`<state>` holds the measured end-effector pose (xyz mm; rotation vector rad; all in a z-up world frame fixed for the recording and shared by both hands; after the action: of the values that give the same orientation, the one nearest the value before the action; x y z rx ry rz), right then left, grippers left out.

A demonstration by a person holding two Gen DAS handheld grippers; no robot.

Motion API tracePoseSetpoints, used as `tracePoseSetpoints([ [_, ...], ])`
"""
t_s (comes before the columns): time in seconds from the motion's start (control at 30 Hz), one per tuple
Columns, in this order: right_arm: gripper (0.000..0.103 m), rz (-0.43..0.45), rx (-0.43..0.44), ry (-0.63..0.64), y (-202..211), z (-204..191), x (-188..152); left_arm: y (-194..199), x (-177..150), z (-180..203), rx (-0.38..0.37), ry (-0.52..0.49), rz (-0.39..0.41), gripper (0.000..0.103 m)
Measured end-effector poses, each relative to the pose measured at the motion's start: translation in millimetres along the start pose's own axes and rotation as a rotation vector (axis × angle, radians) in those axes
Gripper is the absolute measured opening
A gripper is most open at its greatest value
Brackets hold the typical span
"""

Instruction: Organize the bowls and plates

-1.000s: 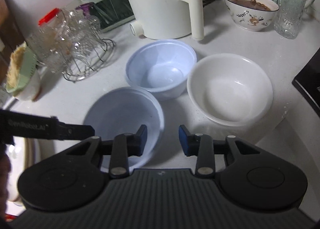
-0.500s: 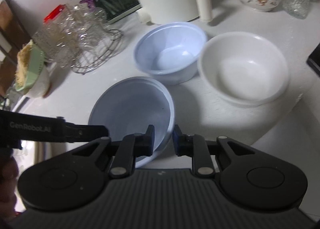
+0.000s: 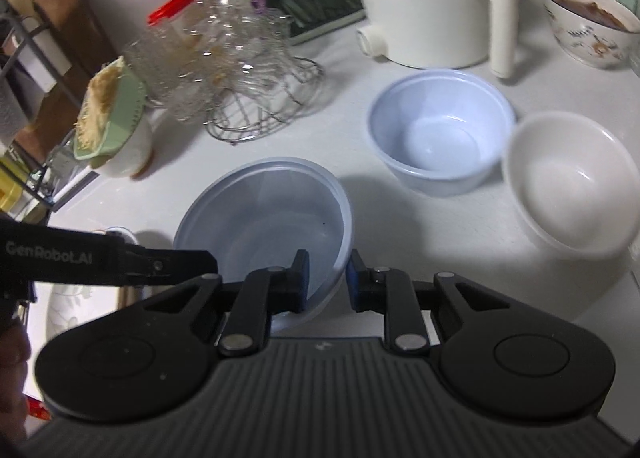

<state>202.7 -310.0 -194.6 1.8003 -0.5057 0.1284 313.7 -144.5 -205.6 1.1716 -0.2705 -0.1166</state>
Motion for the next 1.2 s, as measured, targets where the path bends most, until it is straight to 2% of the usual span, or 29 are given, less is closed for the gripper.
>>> tracePoseSetpoints([
  [0.2, 0.022, -0.025, 0.004, 0.029, -12, -13, 2, -3, 3, -13, 0.039, 0.008, 0.001, 0.032],
  [0.43, 0.023, -0.056, -0.003, 0.033, -23, -18, 2, -8, 3, -24, 0.041, 0.017, -0.017, 0.033],
  [0.57, 0.024, -0.043, -0.007, 0.048, -16, -22, 6, -2, 4, -29, 0.089, 0.018, -0.003, 0.050],
  [0.63, 0.029, -0.040, -0.020, 0.066, -13, -24, 9, 3, 3, -31, 0.095, 0.020, 0.005, 0.050],
  [0.73, 0.044, -0.023, -0.038, 0.085, -4, -25, 9, 17, 1, -30, 0.108, 0.019, 0.038, 0.054],
  [0.97, 0.044, 0.043, -0.026, 0.111, 31, -33, 9, 59, -14, -19, 0.109, 0.033, 0.134, 0.056],
  [1.2, 0.045, 0.114, -0.024, 0.128, 70, -40, -4, 101, -42, 6, 0.106, -0.010, 0.214, 0.056],
])
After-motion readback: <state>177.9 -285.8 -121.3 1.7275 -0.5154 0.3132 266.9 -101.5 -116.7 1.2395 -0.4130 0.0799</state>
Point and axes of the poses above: each gripper's, at about its wrist camera, not at the fingertips, and y roughly against the way its jaws point, z to its right, x to its top, the point moved 5 cm from there along -y, roughly the way its jaws point, and after that the axes turned 15 degrees about -z, right-handed, at the moved point
